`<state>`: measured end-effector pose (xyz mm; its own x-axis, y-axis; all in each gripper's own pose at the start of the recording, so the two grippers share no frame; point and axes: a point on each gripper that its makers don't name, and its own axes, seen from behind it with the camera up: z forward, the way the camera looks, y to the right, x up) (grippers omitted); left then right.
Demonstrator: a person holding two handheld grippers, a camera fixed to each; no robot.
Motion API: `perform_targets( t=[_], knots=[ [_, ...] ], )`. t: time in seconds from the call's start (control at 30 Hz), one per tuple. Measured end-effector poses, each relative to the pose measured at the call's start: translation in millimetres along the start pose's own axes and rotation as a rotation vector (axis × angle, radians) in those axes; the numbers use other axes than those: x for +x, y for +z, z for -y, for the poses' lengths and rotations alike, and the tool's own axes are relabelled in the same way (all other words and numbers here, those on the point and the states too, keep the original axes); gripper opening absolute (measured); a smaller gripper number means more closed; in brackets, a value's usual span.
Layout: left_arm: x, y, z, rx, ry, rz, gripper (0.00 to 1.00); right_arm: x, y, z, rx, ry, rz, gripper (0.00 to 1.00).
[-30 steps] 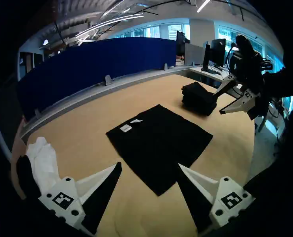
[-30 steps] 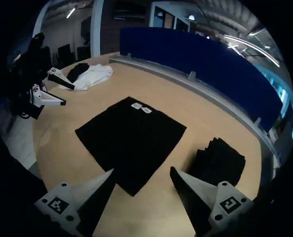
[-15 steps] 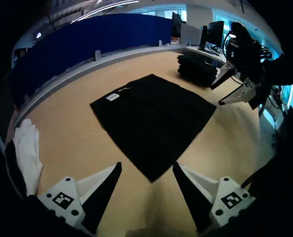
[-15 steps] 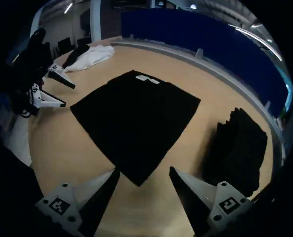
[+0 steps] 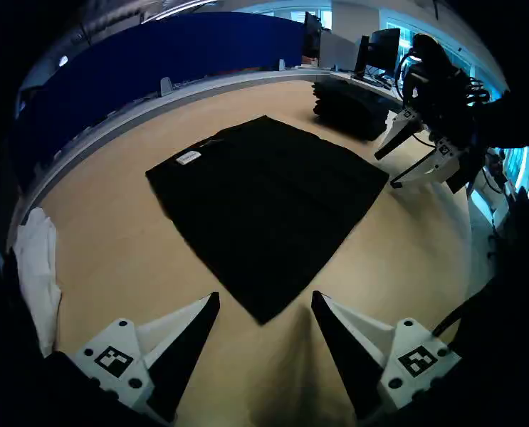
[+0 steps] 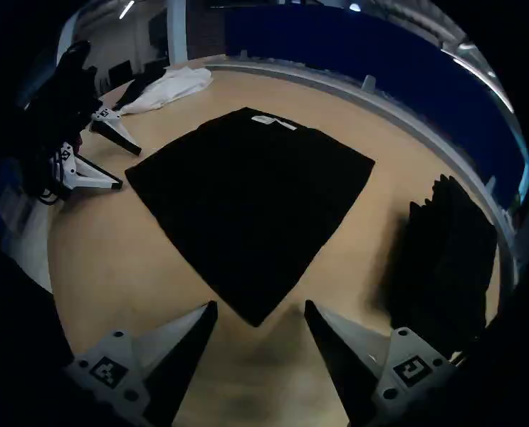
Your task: Fold towel
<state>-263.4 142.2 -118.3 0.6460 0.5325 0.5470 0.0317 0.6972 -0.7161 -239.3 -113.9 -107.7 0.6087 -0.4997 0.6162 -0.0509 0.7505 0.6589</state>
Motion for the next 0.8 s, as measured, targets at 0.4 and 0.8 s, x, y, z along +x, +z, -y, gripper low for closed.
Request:
perform_targets(
  t=[0.4,0.8],
  knots=[
    [-3.9,4.6,2.0,0.013,-0.005,0.017,0.76,-3.3,5.6,-1.3,0.000,0.039,-0.015,0.55],
    [-3.3,3.7,4.3,0.028,-0.014,0.017,0.52,-3.0,6.1,6.5,0.001,0.006,-0.030,0.31]
  ],
)
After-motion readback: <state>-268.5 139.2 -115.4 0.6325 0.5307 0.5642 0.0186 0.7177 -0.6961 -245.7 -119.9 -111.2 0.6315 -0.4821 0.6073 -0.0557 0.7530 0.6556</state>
